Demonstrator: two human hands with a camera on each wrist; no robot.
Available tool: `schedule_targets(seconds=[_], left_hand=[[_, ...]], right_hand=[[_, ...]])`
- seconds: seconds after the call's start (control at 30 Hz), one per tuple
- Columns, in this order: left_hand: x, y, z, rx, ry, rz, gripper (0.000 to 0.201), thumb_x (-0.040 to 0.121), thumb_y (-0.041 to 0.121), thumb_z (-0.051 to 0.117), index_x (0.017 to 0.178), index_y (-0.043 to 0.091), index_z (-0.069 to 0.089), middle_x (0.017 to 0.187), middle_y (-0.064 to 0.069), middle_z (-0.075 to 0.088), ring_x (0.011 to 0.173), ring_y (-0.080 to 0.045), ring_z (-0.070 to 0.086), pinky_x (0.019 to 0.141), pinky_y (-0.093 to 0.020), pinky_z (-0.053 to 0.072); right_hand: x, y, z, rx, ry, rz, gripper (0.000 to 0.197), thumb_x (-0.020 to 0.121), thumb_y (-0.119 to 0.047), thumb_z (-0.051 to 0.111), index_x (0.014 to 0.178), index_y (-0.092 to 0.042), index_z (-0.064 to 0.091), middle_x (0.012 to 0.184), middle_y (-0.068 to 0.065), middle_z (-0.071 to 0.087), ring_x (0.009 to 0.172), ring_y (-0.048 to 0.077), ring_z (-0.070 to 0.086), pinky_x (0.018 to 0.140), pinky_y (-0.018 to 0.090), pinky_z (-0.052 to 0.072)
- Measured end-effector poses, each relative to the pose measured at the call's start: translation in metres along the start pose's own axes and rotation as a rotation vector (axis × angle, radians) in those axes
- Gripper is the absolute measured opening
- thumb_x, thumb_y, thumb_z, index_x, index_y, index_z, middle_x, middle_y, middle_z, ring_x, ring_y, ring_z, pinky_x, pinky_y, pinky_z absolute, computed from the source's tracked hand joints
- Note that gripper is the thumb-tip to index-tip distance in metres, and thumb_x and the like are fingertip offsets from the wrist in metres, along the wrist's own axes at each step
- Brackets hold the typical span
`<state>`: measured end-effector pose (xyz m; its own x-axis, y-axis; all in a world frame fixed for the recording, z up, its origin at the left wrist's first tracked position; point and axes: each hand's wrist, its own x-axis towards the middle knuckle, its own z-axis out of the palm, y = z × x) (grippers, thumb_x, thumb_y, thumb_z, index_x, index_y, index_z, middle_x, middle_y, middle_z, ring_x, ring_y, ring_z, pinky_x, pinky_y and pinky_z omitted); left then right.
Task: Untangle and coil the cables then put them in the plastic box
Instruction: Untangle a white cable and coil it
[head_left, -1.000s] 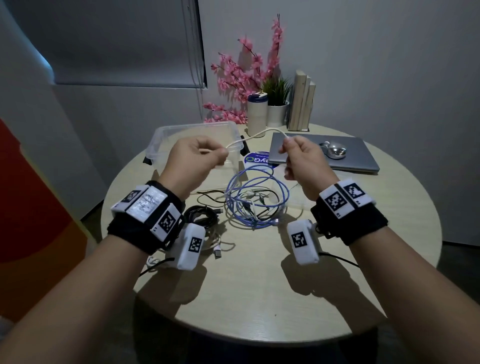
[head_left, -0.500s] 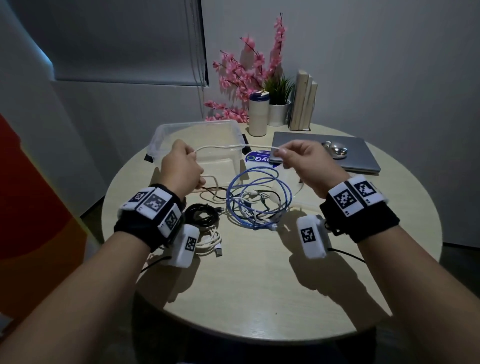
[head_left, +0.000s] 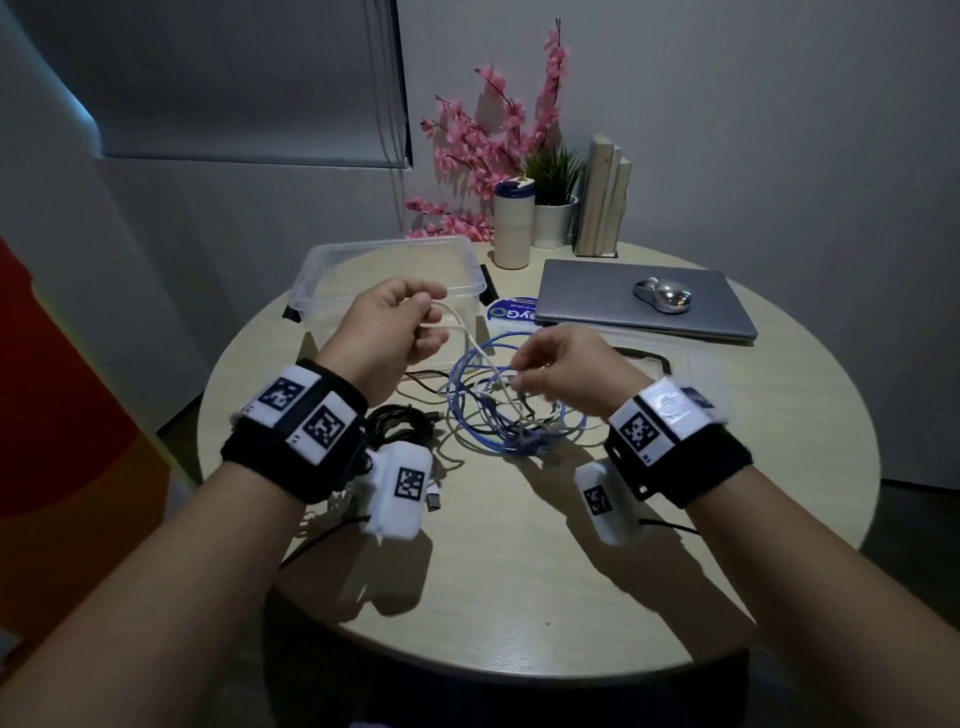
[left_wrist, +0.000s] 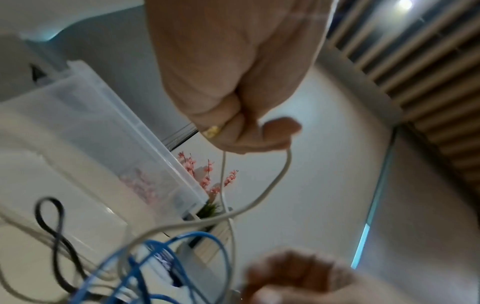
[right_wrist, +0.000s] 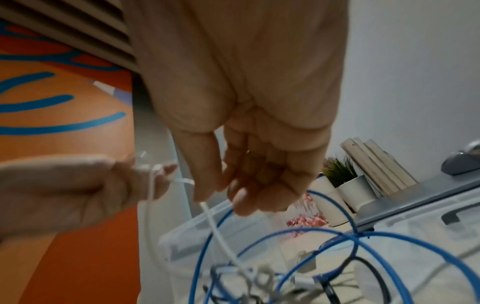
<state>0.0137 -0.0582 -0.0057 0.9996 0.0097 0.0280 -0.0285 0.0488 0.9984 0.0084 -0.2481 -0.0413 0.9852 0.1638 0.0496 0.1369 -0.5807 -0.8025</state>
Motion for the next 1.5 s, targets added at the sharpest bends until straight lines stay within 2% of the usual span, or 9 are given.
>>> schedule_targets(seconds=[0.17,0.33,0.5,0.7,0.8,0.93,1.1,1.33,1.5], left_hand=[[-0.01,0.019,0.006,-0.344,-0.15,0.026,0.018,0.098,-0.001,0.041,0.093,0.001,0.059,0.078,-0.008,0.064,0.069,-0.011,0.071,0.06,-0.012,0.054],[-0.016,0.037,0.012,-0.461,-0.24,0.107,0.016,0.097,-0.004,0.041,0.097,0.002,0.056,0.076,-0.006,0.072,0.076,-0.012,0.071,0.062,-0.013,0.055],[-0.019,0.049,0.019,-0.549,-0.291,0.155,0.016,0.097,-0.004,0.039,0.098,0.001,0.054,0.085,-0.013,0.072,0.081,-0.016,0.072,0.068,-0.016,0.057],[-0.016,0.049,0.013,-0.632,-0.225,0.173,0.017,0.098,-0.003,0.038,0.096,0.001,0.054,0.084,-0.013,0.072,0.083,-0.016,0.071,0.07,-0.018,0.057],[-0.018,0.051,0.013,-0.64,-0.236,0.188,0.017,0.099,-0.002,0.037,0.095,0.001,0.054,0.083,-0.014,0.072,0.083,-0.017,0.071,0.072,-0.019,0.057],[-0.013,0.05,0.01,-0.663,-0.223,0.189,0.016,0.1,0.001,0.035,0.099,0.003,0.051,0.088,-0.017,0.071,0.084,-0.021,0.071,0.07,-0.022,0.058],[-0.002,0.027,0.003,-0.399,-0.081,0.137,0.018,0.099,0.006,0.041,0.113,0.017,0.039,0.1,-0.014,0.063,0.089,-0.025,0.068,0.086,-0.038,0.055],[-0.006,-0.015,0.004,0.336,-0.258,0.054,0.026,0.085,-0.006,0.06,0.092,0.018,0.057,0.091,0.001,0.062,0.077,-0.01,0.057,0.059,-0.017,0.047],[-0.008,-0.023,0.02,0.323,-0.22,0.16,0.012,0.08,0.005,0.072,0.091,0.007,0.067,0.081,-0.005,0.068,0.068,-0.009,0.06,0.062,-0.02,0.047]], right_hand=[[0.004,0.0,0.021,0.013,-0.082,-0.075,0.038,0.073,-0.003,0.077,0.107,-0.017,0.065,0.1,-0.003,0.063,0.088,0.01,0.062,0.087,0.027,0.052],[0.005,-0.006,0.029,0.164,0.014,-0.077,0.058,0.063,-0.025,0.087,0.111,-0.028,0.055,0.106,0.001,0.058,0.096,0.018,0.064,0.087,0.037,0.054],[0.002,-0.016,0.027,0.252,0.013,-0.164,0.011,0.081,-0.023,0.073,0.092,-0.019,0.07,0.077,-0.006,0.063,0.065,-0.004,0.058,0.065,0.016,0.046],[0.004,-0.013,0.023,0.079,-0.05,-0.12,0.043,0.079,-0.02,0.076,0.119,-0.022,0.058,0.068,-0.005,0.056,0.055,-0.004,0.054,0.06,0.013,0.044],[0.004,-0.01,0.032,-0.046,-0.083,-0.138,0.026,0.078,-0.021,0.076,0.103,-0.017,0.069,0.065,-0.019,0.054,0.049,-0.01,0.049,0.053,0.006,0.034],[0.005,-0.006,0.034,-0.093,-0.099,-0.106,0.005,0.082,-0.018,0.071,0.083,-0.013,0.071,0.068,-0.011,0.061,0.055,-0.006,0.051,0.058,0.013,0.038],[0.006,-0.008,0.018,0.106,-0.029,-0.06,0.012,0.086,-0.02,0.067,0.075,-0.022,0.066,0.07,-0.006,0.063,0.067,0.008,0.057,0.066,0.022,0.046],[0.0,-0.022,0.0,0.43,0.091,-0.079,0.014,0.089,-0.004,0.061,0.076,-0.009,0.062,0.065,0.002,0.058,0.043,-0.004,0.051,0.046,0.007,0.037],[0.002,-0.022,0.001,0.587,0.102,-0.058,0.013,0.084,-0.005,0.067,0.073,-0.01,0.064,0.066,0.005,0.064,0.06,0.011,0.061,0.055,0.021,0.045]])
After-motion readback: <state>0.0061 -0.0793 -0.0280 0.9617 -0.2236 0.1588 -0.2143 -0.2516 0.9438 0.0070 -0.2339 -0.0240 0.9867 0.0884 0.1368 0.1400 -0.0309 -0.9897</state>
